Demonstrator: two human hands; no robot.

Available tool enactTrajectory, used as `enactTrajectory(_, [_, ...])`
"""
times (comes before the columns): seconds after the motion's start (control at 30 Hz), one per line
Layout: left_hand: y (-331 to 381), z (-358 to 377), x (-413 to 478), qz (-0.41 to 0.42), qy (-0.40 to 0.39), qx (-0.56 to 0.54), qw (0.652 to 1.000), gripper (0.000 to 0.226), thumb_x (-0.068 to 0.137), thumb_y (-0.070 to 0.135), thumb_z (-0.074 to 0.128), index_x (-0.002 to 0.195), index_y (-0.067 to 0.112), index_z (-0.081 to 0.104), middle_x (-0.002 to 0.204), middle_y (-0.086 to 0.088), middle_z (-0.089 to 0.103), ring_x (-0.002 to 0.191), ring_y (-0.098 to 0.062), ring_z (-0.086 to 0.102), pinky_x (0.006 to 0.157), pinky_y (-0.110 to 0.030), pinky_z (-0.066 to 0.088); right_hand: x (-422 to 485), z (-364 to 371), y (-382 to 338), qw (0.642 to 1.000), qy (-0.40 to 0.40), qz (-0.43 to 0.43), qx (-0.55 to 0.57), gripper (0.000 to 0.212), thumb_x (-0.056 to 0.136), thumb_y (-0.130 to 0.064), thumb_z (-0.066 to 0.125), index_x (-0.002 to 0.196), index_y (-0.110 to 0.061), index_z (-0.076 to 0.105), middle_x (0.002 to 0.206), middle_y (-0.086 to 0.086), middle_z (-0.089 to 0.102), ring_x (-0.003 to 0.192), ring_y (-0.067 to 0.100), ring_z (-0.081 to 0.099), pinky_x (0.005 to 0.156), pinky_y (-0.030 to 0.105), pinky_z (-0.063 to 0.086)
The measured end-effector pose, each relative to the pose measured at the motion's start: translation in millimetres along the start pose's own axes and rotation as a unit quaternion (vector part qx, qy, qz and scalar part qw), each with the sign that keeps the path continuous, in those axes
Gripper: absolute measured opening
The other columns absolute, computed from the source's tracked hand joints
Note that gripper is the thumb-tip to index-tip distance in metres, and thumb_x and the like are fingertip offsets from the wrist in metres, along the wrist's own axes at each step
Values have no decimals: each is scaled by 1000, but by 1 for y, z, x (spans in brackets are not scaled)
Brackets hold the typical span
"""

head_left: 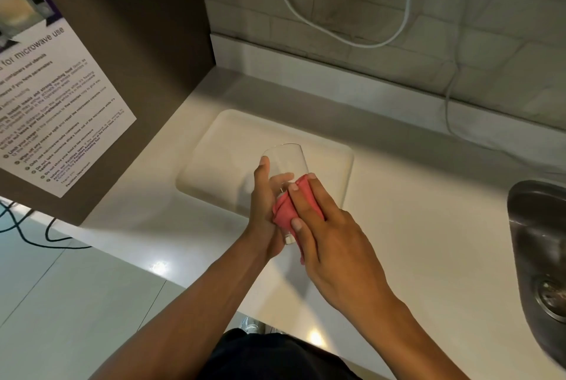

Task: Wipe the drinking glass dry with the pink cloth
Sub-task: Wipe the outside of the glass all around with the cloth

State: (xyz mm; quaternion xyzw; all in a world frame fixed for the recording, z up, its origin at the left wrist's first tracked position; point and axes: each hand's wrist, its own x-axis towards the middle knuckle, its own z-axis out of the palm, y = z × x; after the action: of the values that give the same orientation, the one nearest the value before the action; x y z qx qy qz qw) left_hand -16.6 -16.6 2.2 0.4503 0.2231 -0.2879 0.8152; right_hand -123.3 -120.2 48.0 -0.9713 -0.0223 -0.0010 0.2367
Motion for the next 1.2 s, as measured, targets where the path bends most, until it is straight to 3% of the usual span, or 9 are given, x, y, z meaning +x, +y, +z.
enactTrajectory(0.13, [-4,-1,-4,24,-21,12,999,81,98,71,49,142,4,59,100,-12,78,93,-27,77,83,-41,62,5,-6,-5,999,-22,8,-31,64,99,-56,7,160,-40,16,169,-12,6,140,25,47,112,41,44])
enactTrajectory(0.3, [-13,5,-6,33,-64,69,995,76,99,77,40,124,16,77,116,-11,82,113,-27,76,87,-37,60,17,-13,6,999,-18,50,-5,61,102,-57,11,161,-42,7,170,-13,7,145,21,41,115,34,37])
enactTrajectory(0.47, [-22,11,-6,58,-50,95,993,61,99,76,39,99,36,84,107,-4,85,94,-19,82,70,-32,64,39,-21,10,991,40,93,86,56,107,-53,22,161,-42,13,168,-15,19,147,16,38,107,21,23])
enactTrajectory(0.57, [-13,9,-5,71,-43,82,993,65,99,76,38,112,29,81,110,-4,84,102,-22,81,76,-35,65,24,-15,7,994,30,58,91,58,105,-56,21,160,-46,6,168,-17,18,144,10,40,111,22,30])
enactTrajectory(0.63, [-9,6,-5,80,-35,88,992,72,99,76,38,120,17,75,110,-9,83,106,-30,78,83,-41,65,16,-13,8,984,0,95,150,66,99,-65,18,159,-48,-2,153,-14,47,121,2,61,96,18,52])
enactTrajectory(0.73, [-19,8,-10,80,-47,110,990,71,99,76,37,116,19,76,104,-8,84,98,-27,81,76,-37,65,29,-16,12,970,21,153,188,74,96,-66,20,160,-40,-5,118,-13,63,70,1,67,56,3,48])
enactTrajectory(0.83, [-25,11,-12,70,-70,73,992,65,100,75,34,101,35,85,101,1,85,93,-18,82,72,-32,65,37,-12,7,973,73,114,187,66,101,-59,24,161,-37,11,152,-9,49,116,8,63,89,9,46])
enactTrajectory(0.9, [-22,8,-9,71,-83,39,993,61,102,73,31,96,45,86,104,7,85,97,-11,81,73,-27,63,26,-5,6,985,69,57,148,60,105,-56,25,160,-42,5,168,-15,18,143,3,35,107,11,30])
enactTrajectory(1.2, [-24,5,-7,74,-69,12,995,57,100,70,41,115,34,83,126,-6,80,117,-24,76,85,-35,63,32,4,11,981,79,80,157,61,102,-67,21,158,-49,6,168,-22,13,143,-4,24,101,4,16])
